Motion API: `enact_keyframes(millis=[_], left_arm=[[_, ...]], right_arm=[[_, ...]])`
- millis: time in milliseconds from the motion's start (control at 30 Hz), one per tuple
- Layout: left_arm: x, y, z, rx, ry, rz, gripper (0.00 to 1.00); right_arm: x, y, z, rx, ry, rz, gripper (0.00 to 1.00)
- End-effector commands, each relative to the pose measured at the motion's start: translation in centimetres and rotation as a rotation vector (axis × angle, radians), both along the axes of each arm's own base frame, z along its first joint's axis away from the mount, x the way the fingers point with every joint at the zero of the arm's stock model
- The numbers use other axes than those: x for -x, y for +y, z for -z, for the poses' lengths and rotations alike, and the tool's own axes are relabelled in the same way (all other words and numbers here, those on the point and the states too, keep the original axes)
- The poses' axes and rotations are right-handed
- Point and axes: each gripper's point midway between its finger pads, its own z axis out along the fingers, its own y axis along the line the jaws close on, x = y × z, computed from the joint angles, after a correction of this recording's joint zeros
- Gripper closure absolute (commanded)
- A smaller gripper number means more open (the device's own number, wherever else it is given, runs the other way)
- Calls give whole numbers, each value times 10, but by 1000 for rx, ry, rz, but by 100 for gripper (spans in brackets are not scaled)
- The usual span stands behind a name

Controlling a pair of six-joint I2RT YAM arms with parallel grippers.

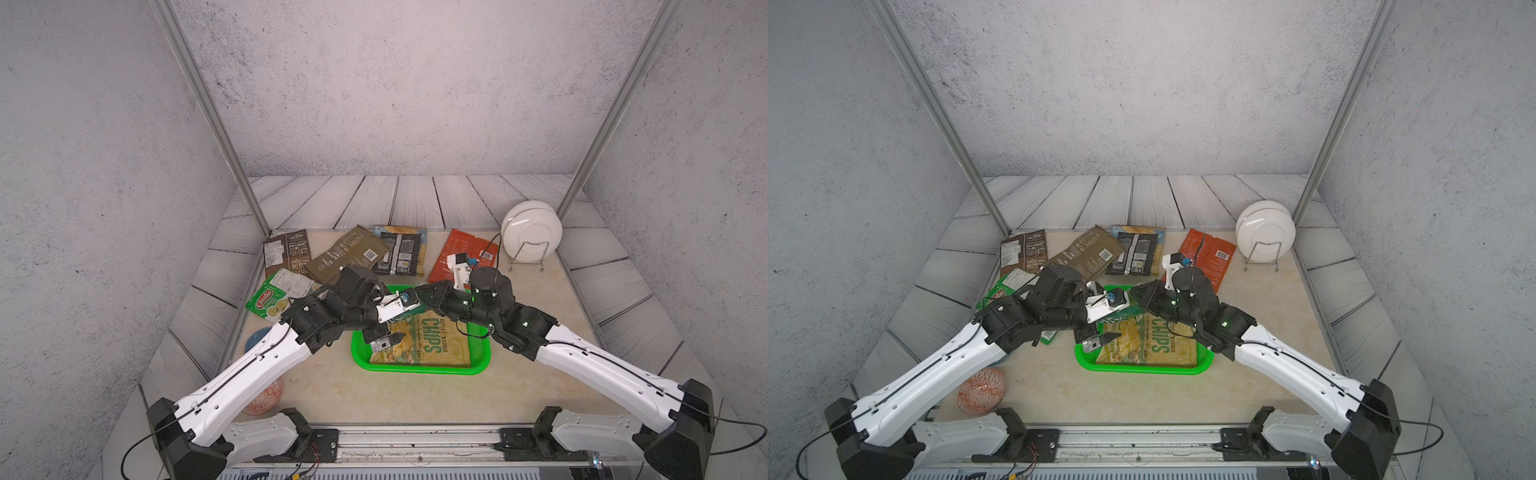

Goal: Put the potato chips into the basket
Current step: Pick up the potato chip from the center of the board.

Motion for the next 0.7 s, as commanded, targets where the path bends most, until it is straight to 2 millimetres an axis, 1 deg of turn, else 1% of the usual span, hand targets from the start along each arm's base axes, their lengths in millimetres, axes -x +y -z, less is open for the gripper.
enact_keyframes(millis=[0, 100, 200, 367, 433, 567, 633, 667], left_arm=[[-8, -2, -4, 15, -45, -34, 7], [-14, -2, -6, 16, -70, -55, 16], [-19, -2, -6, 11, -84, -75, 27], [-25, -2, -10, 15, -99, -107, 66], [-26, 0, -12, 17, -105, -119, 72], [-25, 3, -15, 23, -110, -126, 88], [-24, 3, -14, 21, -103, -127, 98], [-24, 3, -14, 24, -98, -128, 100]], right_arm=[[-6, 7, -35, -98, -49, 24, 100], [-4, 10, -35, -127, -40, 17, 100], [-3, 13, -36, -141, -32, 4, 100], [-1, 14, -34, -132, -32, 1, 100], [-2, 10, -31, -103, -38, 17, 100], [-5, 1, -25, -36, -55, 47, 90], [-5, -1, -23, -19, -61, 53, 89], [-5, -2, -22, -13, -66, 55, 89]])
